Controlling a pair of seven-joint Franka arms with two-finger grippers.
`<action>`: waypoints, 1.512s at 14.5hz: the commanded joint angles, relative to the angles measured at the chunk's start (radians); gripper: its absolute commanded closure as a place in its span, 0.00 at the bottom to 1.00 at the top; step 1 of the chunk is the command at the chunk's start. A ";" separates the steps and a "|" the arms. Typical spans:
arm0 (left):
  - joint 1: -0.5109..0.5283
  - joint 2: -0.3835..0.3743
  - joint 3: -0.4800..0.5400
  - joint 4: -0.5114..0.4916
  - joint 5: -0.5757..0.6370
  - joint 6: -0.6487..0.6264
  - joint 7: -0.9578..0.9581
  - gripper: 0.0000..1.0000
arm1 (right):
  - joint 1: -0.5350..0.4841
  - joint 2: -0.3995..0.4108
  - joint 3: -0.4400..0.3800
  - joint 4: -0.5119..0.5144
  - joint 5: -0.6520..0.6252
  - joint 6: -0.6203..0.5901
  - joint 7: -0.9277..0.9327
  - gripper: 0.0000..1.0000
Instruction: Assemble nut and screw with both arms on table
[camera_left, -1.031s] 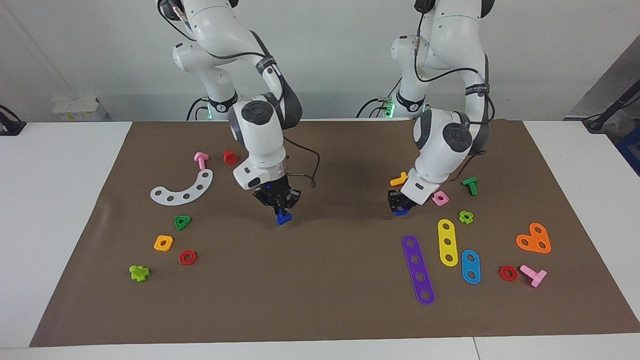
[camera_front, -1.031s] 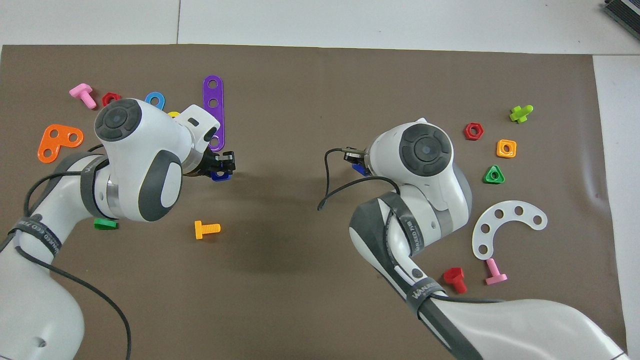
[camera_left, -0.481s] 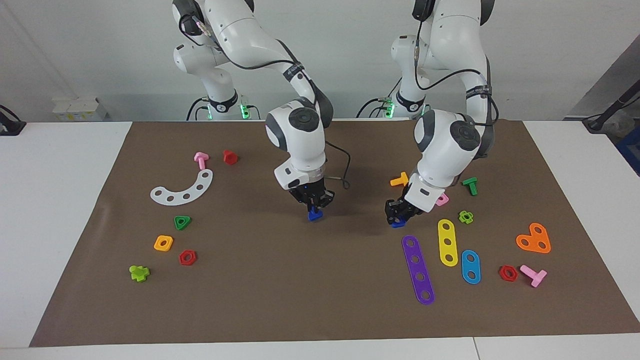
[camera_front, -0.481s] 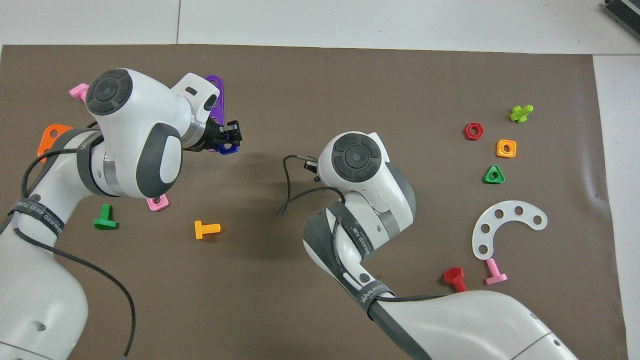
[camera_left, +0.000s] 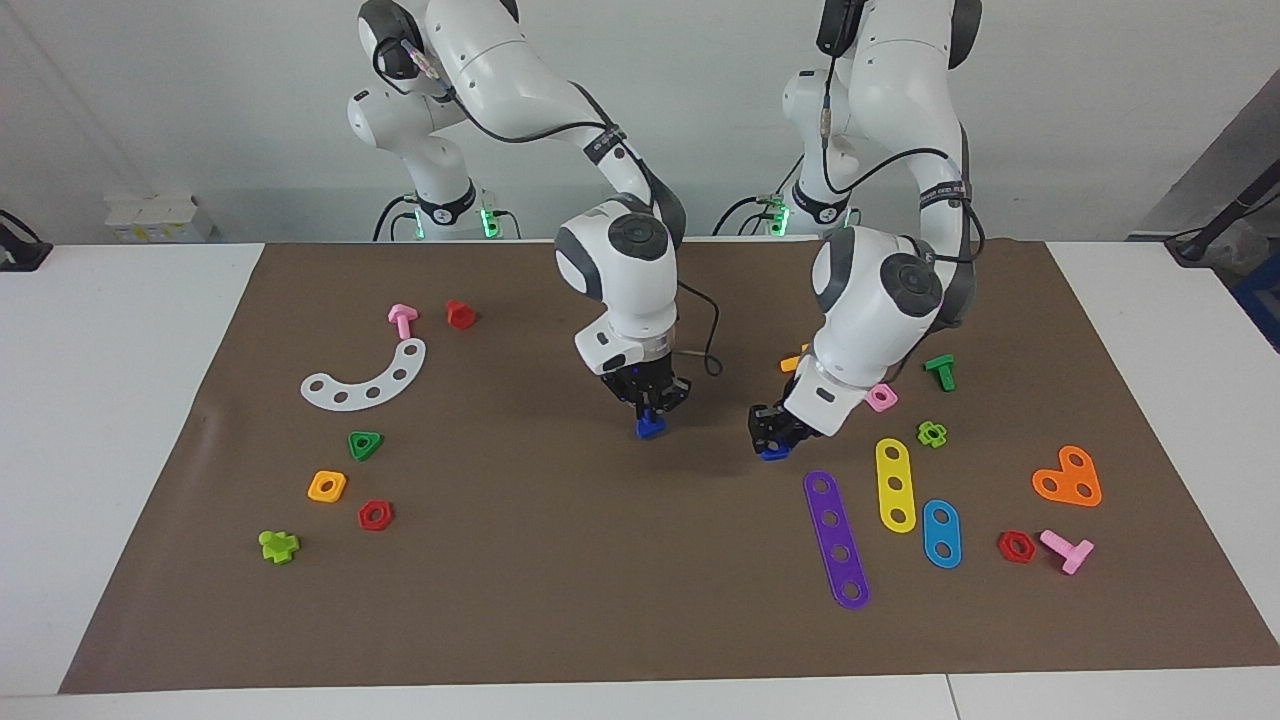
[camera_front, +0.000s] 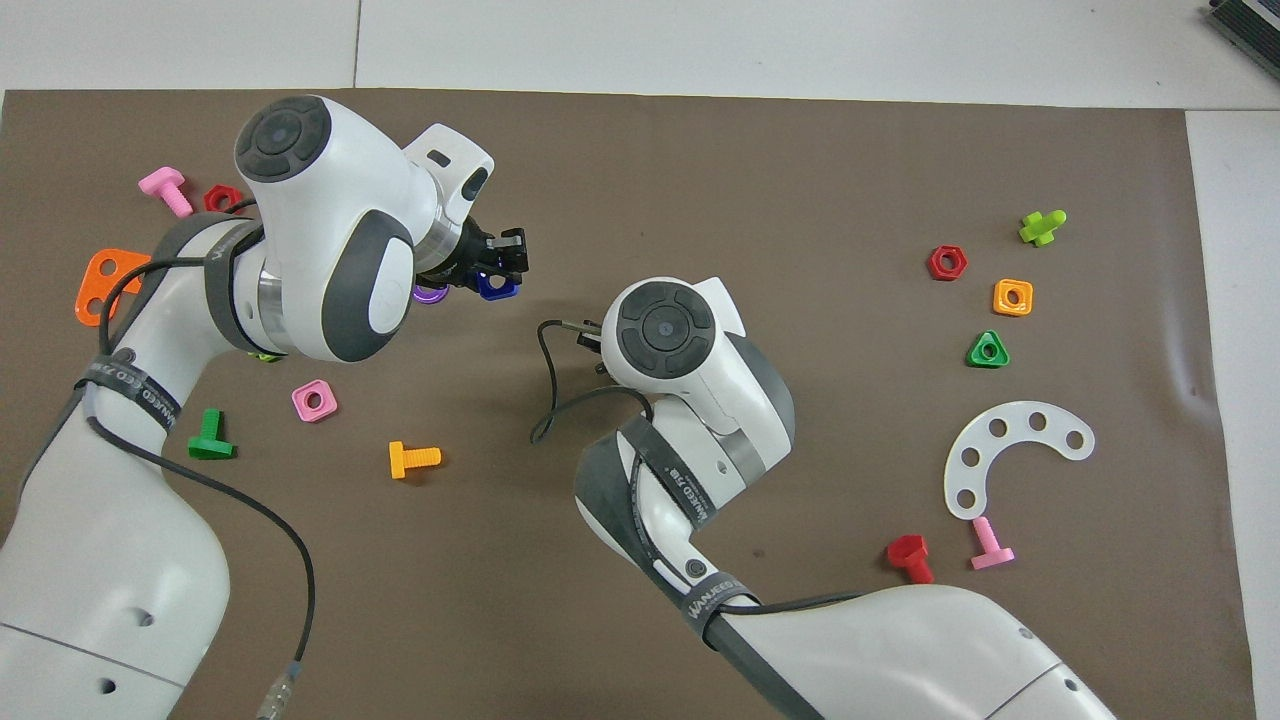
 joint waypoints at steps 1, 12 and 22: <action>-0.044 0.021 0.018 0.037 -0.017 -0.029 -0.026 1.00 | -0.011 -0.016 0.001 0.003 -0.023 -0.023 0.031 0.03; -0.235 0.044 0.019 0.015 -0.007 -0.017 -0.184 1.00 | -0.300 -0.341 0.001 -0.060 -0.003 -0.253 -0.247 0.01; -0.268 0.036 0.019 -0.082 0.001 0.032 -0.183 1.00 | -0.499 -0.455 -0.005 0.001 0.000 -0.455 -0.632 0.01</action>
